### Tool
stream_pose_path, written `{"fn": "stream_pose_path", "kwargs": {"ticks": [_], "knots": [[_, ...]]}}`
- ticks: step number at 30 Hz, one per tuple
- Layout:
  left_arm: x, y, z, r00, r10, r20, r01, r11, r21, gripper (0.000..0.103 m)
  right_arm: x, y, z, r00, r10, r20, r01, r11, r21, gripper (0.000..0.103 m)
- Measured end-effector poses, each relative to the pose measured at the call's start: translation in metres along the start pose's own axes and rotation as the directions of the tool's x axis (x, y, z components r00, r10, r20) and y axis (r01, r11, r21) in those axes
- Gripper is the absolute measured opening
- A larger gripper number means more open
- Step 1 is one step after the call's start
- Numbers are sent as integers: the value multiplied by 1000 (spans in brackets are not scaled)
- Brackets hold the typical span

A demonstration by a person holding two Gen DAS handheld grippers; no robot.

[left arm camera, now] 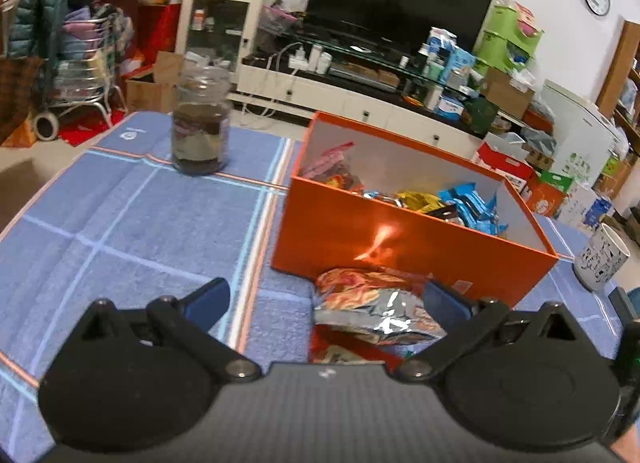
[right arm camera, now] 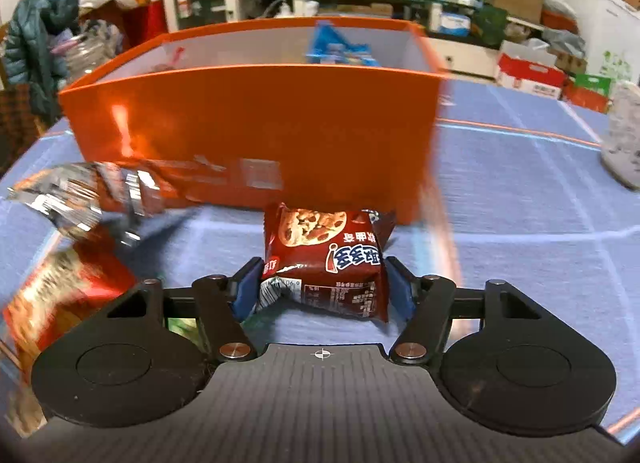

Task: Organize snacks
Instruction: 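Grasp silver chip bag with left gripper while right gripper grasps brown cookie packet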

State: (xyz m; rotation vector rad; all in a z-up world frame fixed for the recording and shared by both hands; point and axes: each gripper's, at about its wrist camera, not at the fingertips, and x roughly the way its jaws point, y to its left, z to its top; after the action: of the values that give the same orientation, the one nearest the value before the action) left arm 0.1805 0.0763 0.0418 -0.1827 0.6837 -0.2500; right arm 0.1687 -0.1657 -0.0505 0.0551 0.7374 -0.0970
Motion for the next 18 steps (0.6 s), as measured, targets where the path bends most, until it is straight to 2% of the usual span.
{"fn": "stream_pose_path", "kwargs": {"ticks": [3, 8, 16, 18], "knots": [[13, -18, -3, 1000, 6, -13, -5, 998, 59, 103, -8, -28, -1, 999, -35, -34, 35, 999, -1, 53], [40, -49, -15, 998, 26, -52, -16, 981, 193, 103, -27, -62, -16, 998, -27, -51, 28, 1000, 9, 54], [65, -54, -23, 997, 37, -71, -21, 977, 211, 102, -21, -59, -18, 1000, -8, 0, 8, 1000, -13, 59], [70, -52, -21, 996, 37, -78, -22, 981, 194, 97, -20, -58, -16, 1000, -7, 5, 7, 1000, -12, 59]]}}
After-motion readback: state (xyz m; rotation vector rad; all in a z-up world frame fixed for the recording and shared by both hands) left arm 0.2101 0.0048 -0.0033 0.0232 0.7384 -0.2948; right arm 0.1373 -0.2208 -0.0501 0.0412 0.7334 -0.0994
